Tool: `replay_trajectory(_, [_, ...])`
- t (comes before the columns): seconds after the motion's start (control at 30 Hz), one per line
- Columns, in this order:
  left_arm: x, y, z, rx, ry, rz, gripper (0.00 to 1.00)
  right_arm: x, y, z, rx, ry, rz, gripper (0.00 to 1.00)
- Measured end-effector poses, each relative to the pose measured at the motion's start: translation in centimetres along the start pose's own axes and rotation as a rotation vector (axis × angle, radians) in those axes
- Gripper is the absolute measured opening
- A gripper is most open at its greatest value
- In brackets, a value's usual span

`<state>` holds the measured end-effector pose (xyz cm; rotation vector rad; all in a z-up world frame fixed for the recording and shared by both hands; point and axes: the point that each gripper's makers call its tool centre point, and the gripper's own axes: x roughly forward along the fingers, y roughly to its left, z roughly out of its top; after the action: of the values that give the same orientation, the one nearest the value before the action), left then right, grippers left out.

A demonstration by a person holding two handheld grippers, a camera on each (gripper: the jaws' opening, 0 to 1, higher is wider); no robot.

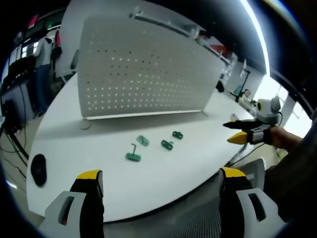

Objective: Insert the hook assembly into the mounting plate slot until the hook locks in place.

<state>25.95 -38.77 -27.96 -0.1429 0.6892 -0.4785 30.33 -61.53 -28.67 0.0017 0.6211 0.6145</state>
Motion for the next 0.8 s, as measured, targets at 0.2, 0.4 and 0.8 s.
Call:
replay_trajectory(0.2, [0.10, -0.01, -0.12, 0.009, 0.005, 0.002, 1.00, -0.01, -0.09, -0.07, 0.004, -0.001, 0.000, 0.81])
replay_trajectory(0.4, [0.17, 0.02, -0.13, 0.018, 0.012, 0.003, 1.00, 0.01, -0.08, 0.04, 0.001, -0.001, 0.000, 0.81])
replay_trajectory(0.8, [0.11, 0.20, -0.29, 0.021, 0.018, 0.007, 1.00, 0.10, -0.09, 0.37, -0.018, 0.002, 0.002, 0.80])
